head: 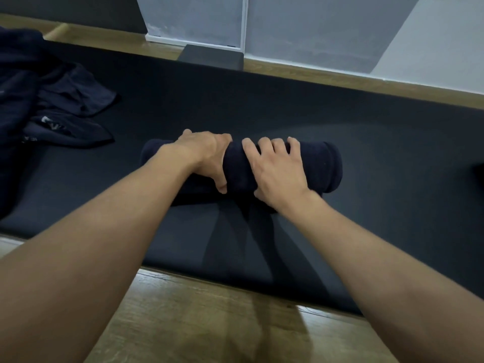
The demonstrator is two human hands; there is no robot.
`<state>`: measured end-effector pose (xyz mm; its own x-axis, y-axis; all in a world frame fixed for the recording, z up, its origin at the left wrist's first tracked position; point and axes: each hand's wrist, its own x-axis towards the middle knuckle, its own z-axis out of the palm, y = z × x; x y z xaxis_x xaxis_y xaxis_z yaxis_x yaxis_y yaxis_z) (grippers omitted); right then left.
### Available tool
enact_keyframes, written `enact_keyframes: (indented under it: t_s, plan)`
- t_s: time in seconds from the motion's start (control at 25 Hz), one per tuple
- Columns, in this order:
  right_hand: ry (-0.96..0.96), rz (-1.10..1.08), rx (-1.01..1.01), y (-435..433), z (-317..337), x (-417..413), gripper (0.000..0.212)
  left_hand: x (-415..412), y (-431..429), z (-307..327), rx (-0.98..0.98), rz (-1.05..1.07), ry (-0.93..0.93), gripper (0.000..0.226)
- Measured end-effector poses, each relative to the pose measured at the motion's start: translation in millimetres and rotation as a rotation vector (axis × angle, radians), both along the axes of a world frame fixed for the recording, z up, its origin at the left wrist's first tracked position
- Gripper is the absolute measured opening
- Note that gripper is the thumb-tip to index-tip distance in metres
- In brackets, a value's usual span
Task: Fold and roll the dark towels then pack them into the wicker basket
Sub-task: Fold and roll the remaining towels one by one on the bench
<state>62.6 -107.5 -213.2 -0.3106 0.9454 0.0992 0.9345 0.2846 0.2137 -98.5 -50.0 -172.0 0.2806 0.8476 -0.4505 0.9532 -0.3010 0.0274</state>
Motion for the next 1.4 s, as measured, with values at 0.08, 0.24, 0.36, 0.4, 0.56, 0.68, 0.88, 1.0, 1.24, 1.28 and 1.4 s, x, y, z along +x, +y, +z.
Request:
enact_keyframes:
  t_s: [0.08,0.24,0.36,0.4,0.56,0.68,0.88,1.0,1.24,1.28,1.4]
  plan:
    - [0.034,0.016,-0.125,16.4,13.6,-0.8,0.07,-4.2,-15.5,-14.6,0.24,-0.033,0.044,0.1]
    - [0.111,0.013,-0.47,55.7,41.1,-2.4,0.071,-18.3,-42.3,-39.6,0.63,-0.11,0.17,0.105]
    - [0.087,-0.008,-0.367,50.4,32.4,-1.1,0.093,-21.6,-29.7,-37.6,0.565,-0.09,0.144,0.099]
    - [0.067,0.015,-0.234,40.9,21.7,4.9,0.099,-22.4,-21.9,-33.5,0.529,-0.089,0.116,0.097]
    - [0.046,0.056,0.099,21.6,-11.1,44.3,0.117,-33.3,-2.1,-27.4,0.472,-0.098,0.031,0.098]
    - [0.078,-0.072,0.0,26.8,-11.3,63.7,0.119,-54.9,-13.2,-34.6,0.565,-0.07,0.082,0.118]
    - [0.082,-0.148,-0.053,31.5,-4.2,69.5,0.097,-80.1,-26.5,-31.2,0.447,0.205,0.017,0.115]
    - [0.094,-0.189,-0.088,31.5,10.3,64.1,0.07,-68.7,-34.6,-28.2,0.422,0.767,-0.331,0.1]
    - [0.328,-0.323,-0.471,6.3,41.2,61.4,0.063,13.7,-59.5,-35.3,-0.378,1.28,-1.478,0.077]
    - [0.428,-0.349,-0.56,-0.2,45.4,62.9,0.063,29.2,-61.2,-36.0,-0.402,1.246,-1.525,0.074]
    - [0.923,-0.455,-0.84,-25.7,52.7,75.0,0.051,59.1,-59.3,-37.3,-0.387,1.183,-1.651,0.072]
